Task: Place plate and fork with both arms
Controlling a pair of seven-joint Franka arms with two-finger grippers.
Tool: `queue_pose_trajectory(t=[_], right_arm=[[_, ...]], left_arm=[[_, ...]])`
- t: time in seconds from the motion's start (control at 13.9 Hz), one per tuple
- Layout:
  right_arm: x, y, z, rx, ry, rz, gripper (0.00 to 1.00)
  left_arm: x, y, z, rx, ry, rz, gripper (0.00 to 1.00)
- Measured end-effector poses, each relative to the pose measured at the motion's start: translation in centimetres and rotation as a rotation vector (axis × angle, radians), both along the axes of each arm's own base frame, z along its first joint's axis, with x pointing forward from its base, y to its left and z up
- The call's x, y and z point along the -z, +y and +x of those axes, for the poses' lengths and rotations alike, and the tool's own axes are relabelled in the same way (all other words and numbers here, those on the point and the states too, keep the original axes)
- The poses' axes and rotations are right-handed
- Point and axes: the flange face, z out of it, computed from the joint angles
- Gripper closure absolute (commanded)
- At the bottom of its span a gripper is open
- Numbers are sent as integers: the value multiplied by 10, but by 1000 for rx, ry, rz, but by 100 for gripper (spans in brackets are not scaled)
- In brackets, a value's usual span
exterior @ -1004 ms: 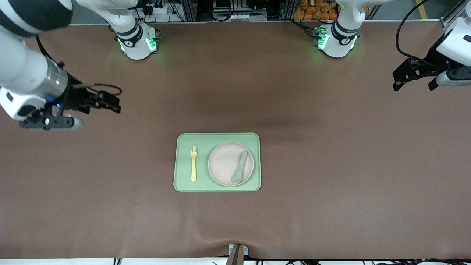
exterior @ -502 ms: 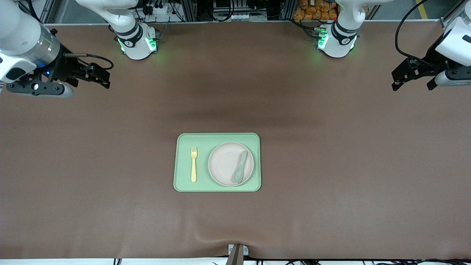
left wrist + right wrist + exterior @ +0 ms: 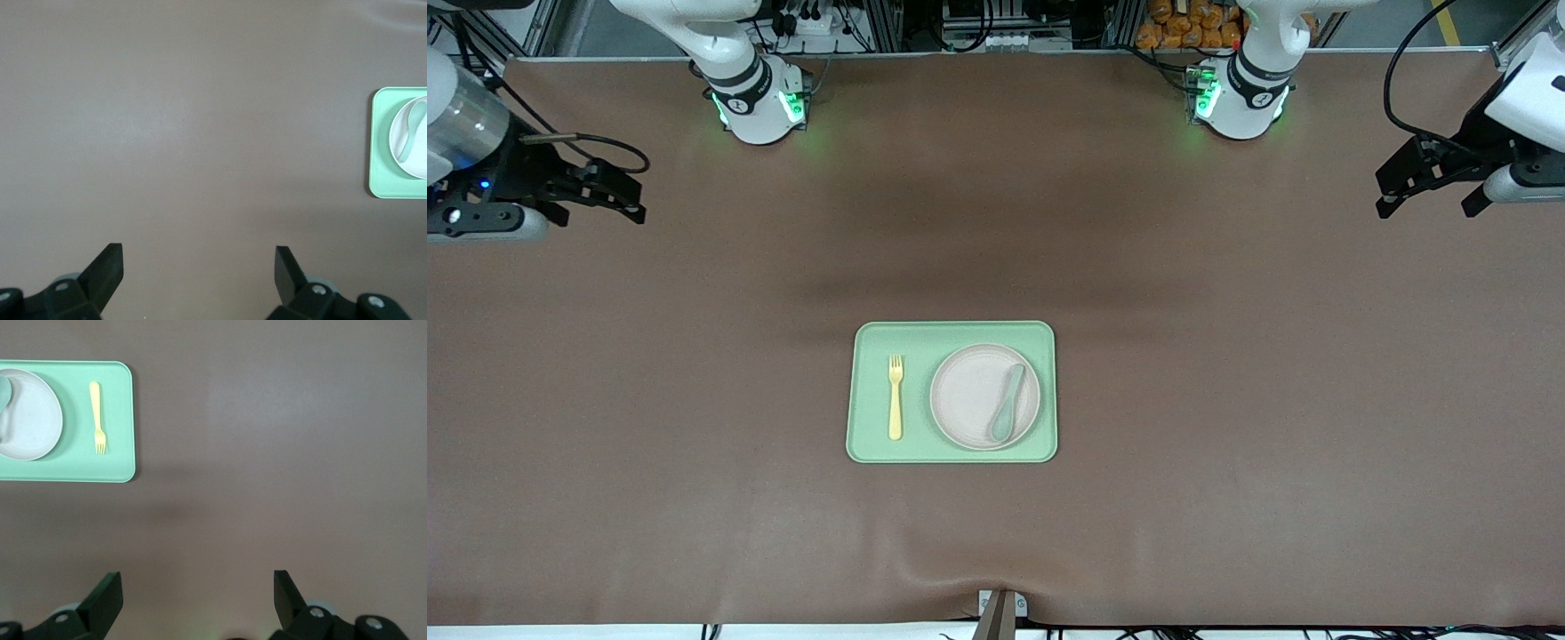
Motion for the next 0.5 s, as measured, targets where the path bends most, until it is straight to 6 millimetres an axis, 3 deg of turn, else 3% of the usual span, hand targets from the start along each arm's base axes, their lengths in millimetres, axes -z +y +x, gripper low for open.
queue_pose_trajectory(t=[0.5], right_arm=[[-14, -15, 3, -40, -43, -32, 0]], left_arm=[[-1, -2, 1, 4, -2, -1, 0]])
